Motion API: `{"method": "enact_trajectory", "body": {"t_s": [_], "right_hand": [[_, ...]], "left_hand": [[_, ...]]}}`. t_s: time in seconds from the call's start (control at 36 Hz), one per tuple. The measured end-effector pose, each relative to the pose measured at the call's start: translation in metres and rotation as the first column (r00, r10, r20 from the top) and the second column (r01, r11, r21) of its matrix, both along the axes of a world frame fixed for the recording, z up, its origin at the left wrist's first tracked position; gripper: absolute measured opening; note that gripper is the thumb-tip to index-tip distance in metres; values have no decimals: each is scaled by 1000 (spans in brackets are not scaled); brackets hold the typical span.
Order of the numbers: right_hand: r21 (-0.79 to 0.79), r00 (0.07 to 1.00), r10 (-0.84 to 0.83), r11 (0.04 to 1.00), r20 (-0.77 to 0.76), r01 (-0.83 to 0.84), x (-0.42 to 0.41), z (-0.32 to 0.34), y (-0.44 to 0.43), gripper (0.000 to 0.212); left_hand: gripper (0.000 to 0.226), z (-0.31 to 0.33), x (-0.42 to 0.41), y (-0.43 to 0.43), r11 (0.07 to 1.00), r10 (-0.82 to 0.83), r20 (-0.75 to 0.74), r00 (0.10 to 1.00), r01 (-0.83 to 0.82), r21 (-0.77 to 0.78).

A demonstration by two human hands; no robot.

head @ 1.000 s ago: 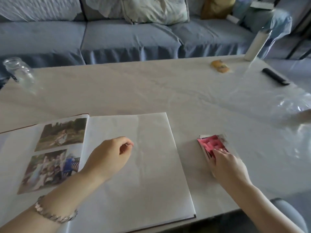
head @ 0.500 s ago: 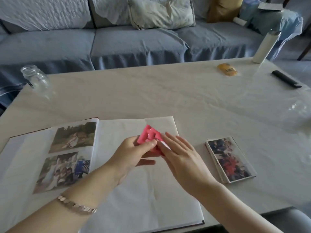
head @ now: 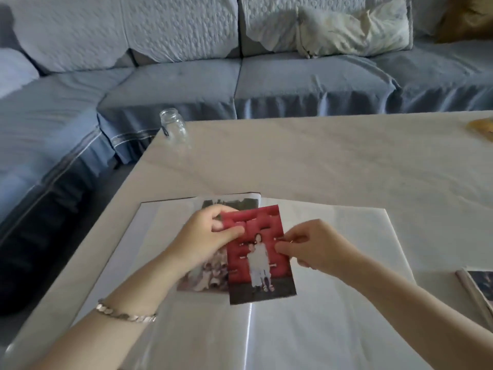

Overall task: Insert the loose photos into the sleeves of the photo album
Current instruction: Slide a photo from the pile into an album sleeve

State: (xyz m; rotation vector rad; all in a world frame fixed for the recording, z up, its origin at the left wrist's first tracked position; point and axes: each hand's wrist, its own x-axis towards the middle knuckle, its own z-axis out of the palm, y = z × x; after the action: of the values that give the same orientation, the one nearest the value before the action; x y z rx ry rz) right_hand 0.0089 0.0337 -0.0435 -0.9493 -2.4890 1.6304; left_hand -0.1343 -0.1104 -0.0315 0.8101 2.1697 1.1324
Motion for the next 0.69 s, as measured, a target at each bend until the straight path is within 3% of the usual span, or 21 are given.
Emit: {"method": "enact_trajectory", "body": {"t_s": [0.11, 0.22, 0.36, 0.53, 0.69], "right_hand": [[-94, 988, -116, 990, -104, 106, -36, 1, -14, 22], [-6, 954, -205, 978, -220, 208, -74, 4, -31, 15], [72, 939, -244, 961, -244, 269, -107, 4, -50, 15], [325, 971, -163, 921, -172, 213, -135, -10, -69, 22], [405, 988, -122, 902, -92, 149, -141, -24, -85, 26]], "left_hand": [[38, -18, -35, -23, 975, 199, -267, 943, -219, -44], [61, -49, -60, -49, 918, 153, -492, 857, -308, -251], [74, -83, -77, -67, 845, 34, -468, 883, -276, -458], [70, -98, -84, -74, 858, 65, -490, 869, -299, -417], [56, -102, -85, -78, 891, 122, -467, 876, -304, -338]]}}
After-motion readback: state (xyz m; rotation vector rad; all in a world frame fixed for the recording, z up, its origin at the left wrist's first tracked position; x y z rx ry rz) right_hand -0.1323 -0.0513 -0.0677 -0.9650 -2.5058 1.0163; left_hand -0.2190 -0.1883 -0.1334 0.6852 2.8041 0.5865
